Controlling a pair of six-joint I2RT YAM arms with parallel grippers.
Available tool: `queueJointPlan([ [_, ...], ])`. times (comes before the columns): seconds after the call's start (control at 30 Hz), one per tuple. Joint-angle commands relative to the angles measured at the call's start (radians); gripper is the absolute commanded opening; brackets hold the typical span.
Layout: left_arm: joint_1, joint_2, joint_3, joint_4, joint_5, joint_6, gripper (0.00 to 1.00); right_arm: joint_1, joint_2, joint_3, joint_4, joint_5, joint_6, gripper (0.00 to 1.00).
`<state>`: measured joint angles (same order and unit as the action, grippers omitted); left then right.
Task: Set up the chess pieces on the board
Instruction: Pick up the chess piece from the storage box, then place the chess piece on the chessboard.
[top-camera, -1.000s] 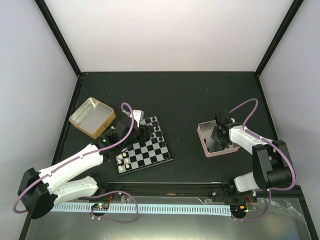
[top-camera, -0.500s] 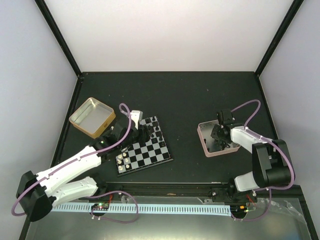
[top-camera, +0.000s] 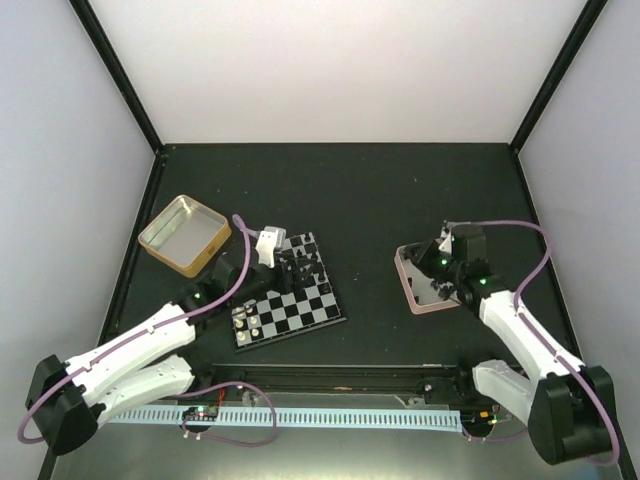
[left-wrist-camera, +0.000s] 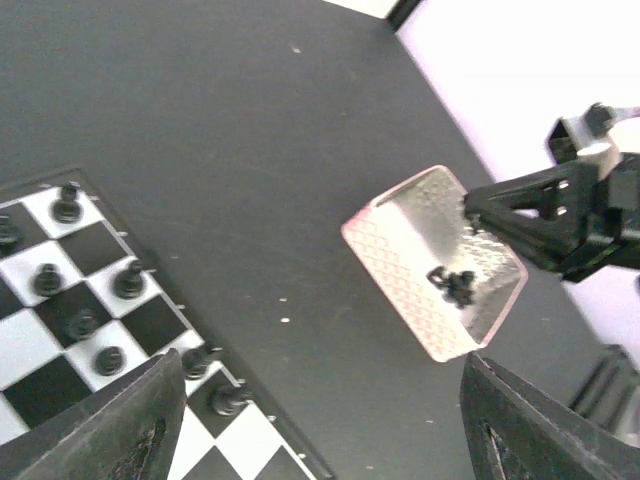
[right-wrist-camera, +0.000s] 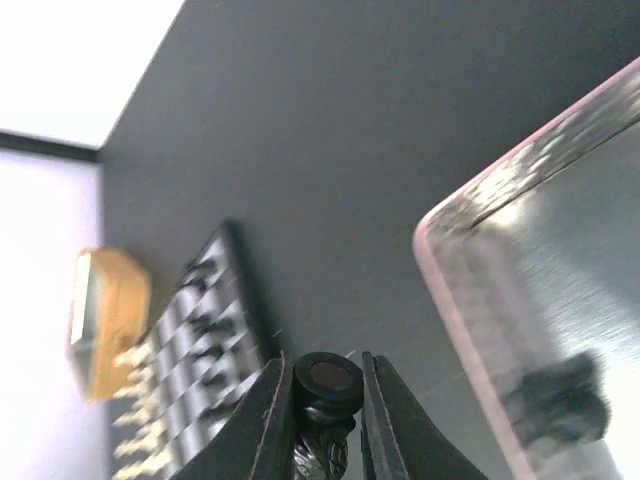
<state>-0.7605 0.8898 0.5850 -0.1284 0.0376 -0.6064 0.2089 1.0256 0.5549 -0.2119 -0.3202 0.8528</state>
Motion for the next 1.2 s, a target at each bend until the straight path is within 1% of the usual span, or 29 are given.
queueJointPlan([
  [0.0, 0.003, -0.04, -0.055, 0.17, 0.156, -0.071, 0.79, 0.116, -0.086, -0.067, 0.185, -0.146, 0.304, 0.1],
  [0.07, -0.002, -0.056, -0.094, 0.224, 0.185, -0.086, 0.8, 0.205, -0.124, -0.1, 0.24, -0.112, 0.434, 0.1],
  [0.17, -0.027, -0.078, -0.118, 0.246, 0.159, -0.089, 0.79, 0.299, -0.157, -0.184, 0.44, -0.076, 0.726, 0.09],
  [0.23, -0.046, -0.085, -0.124, 0.242, 0.132, -0.089, 0.78, 0.343, -0.151, -0.178, 0.473, -0.045, 0.805, 0.09],
  [0.33, -0.066, -0.082, -0.123, 0.248, 0.114, -0.083, 0.76, 0.4, -0.128, -0.145, 0.475, 0.005, 0.861, 0.09],
  [0.43, -0.079, -0.074, -0.128, 0.3, 0.116, -0.049, 0.76, 0.447, -0.084, -0.113, 0.49, 0.036, 0.918, 0.09],
  [0.57, -0.088, -0.028, -0.125, 0.373, 0.122, -0.022, 0.77, 0.498, -0.008, -0.079, 0.544, 0.029, 0.987, 0.1],
  [0.7, -0.102, 0.049, -0.058, 0.369, 0.129, -0.02, 0.74, 0.534, 0.059, -0.055, 0.605, 0.012, 1.038, 0.1],
  [0.77, -0.112, 0.09, -0.022, 0.355, 0.117, -0.011, 0.71, 0.543, 0.084, -0.04, 0.622, 0.005, 1.057, 0.1],
  [0.87, -0.118, 0.118, -0.013, 0.363, 0.103, -0.012, 0.65, 0.55, 0.106, -0.021, 0.621, 0.001, 1.062, 0.1],
  [0.93, -0.12, 0.126, -0.013, 0.37, 0.094, -0.011, 0.58, 0.554, 0.113, -0.01, 0.611, 0.0, 1.059, 0.1],
  [1.03, -0.119, 0.134, -0.006, 0.367, 0.092, 0.004, 0.5, 0.554, 0.121, -0.007, 0.611, -0.013, 1.062, 0.1],
  [1.17, -0.119, 0.146, 0.016, 0.323, 0.066, 0.026, 0.45, 0.555, 0.129, -0.01, 0.633, -0.058, 1.061, 0.11],
])
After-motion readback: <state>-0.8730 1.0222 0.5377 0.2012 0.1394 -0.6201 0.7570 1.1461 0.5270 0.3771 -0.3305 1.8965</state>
